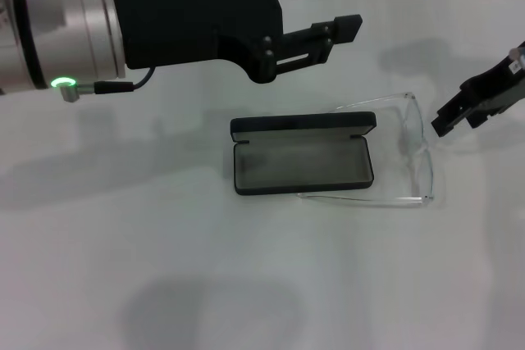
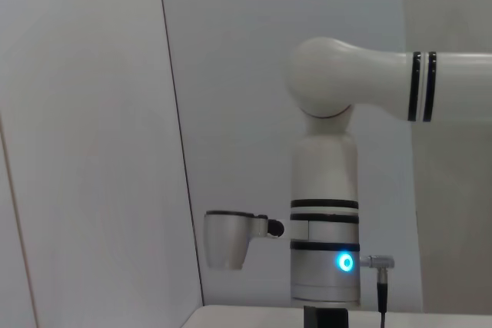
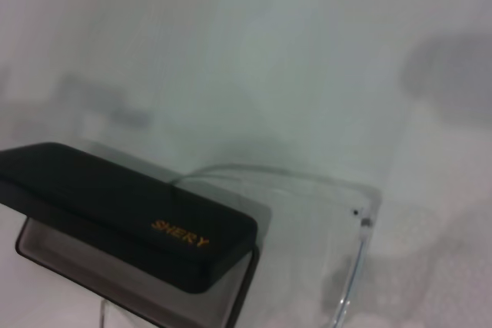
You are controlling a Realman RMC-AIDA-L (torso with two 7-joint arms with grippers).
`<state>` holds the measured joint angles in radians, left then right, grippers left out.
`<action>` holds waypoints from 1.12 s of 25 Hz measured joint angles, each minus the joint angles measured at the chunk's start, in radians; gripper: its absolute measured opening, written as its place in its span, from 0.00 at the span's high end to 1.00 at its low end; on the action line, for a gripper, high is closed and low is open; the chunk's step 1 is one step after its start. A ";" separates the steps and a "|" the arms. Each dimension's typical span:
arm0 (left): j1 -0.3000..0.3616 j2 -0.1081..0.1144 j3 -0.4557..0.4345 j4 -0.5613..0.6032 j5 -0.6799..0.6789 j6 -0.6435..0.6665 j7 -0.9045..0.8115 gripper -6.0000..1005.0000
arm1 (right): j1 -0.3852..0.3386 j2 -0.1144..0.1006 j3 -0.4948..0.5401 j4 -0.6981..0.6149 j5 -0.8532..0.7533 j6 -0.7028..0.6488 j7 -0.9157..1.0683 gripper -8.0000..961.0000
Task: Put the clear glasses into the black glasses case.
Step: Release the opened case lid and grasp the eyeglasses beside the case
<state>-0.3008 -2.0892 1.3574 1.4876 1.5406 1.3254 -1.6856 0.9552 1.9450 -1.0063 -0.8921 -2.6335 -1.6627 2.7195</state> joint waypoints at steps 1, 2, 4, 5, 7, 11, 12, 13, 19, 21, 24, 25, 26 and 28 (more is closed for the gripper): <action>-0.001 0.000 0.000 -0.005 -0.001 0.001 0.008 0.52 | 0.004 0.003 0.000 0.007 -0.006 0.003 0.000 0.35; -0.001 0.000 0.000 -0.010 -0.001 0.002 0.017 0.52 | 0.008 0.007 -0.001 0.015 -0.019 0.008 0.000 0.36; -0.001 0.000 0.000 -0.016 -0.001 0.002 0.029 0.52 | 0.010 0.011 -0.001 0.022 -0.030 0.012 0.001 0.36; -0.001 0.000 0.000 -0.018 -0.002 0.002 0.032 0.52 | 0.010 0.012 -0.001 0.026 -0.035 0.016 0.002 0.36; -0.002 0.000 0.000 -0.023 -0.002 0.002 0.037 0.52 | 0.011 0.014 -0.002 0.037 -0.041 0.027 0.004 0.37; -0.003 0.000 0.000 -0.030 -0.002 0.002 0.046 0.53 | 0.026 0.013 -0.003 0.080 -0.044 0.059 0.004 0.37; -0.003 0.000 0.000 -0.031 -0.002 0.002 0.046 0.53 | 0.035 0.011 -0.003 0.100 -0.044 0.071 0.004 0.38; -0.004 0.000 0.000 -0.033 -0.002 0.002 0.048 0.53 | 0.042 0.010 -0.003 0.114 -0.044 0.079 0.004 0.38; -0.015 0.000 0.000 -0.053 -0.002 0.002 0.055 0.52 | 0.072 0.015 -0.004 0.140 -0.045 0.107 -0.005 0.39; -0.015 0.000 0.000 -0.054 -0.002 0.001 0.057 0.52 | 0.077 0.016 -0.005 0.151 -0.045 0.114 -0.005 0.39; -0.015 0.000 0.000 -0.062 -0.005 0.001 0.070 0.52 | 0.085 0.016 -0.010 0.175 -0.046 0.128 -0.004 0.40; -0.015 0.000 0.000 -0.072 -0.012 0.001 0.079 0.52 | 0.087 0.016 -0.013 0.184 -0.047 0.134 -0.003 0.40; -0.015 0.000 0.000 -0.081 -0.021 0.001 0.087 0.52 | 0.088 0.016 -0.014 0.189 -0.048 0.137 -0.002 0.40; -0.015 0.000 0.000 -0.104 -0.040 0.001 0.106 0.52 | 0.090 0.020 -0.016 0.203 -0.054 0.145 -0.001 0.41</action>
<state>-0.3160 -2.0892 1.3576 1.3840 1.5008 1.3267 -1.5792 1.0457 1.9646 -1.0220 -0.6888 -2.6876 -1.5180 2.7189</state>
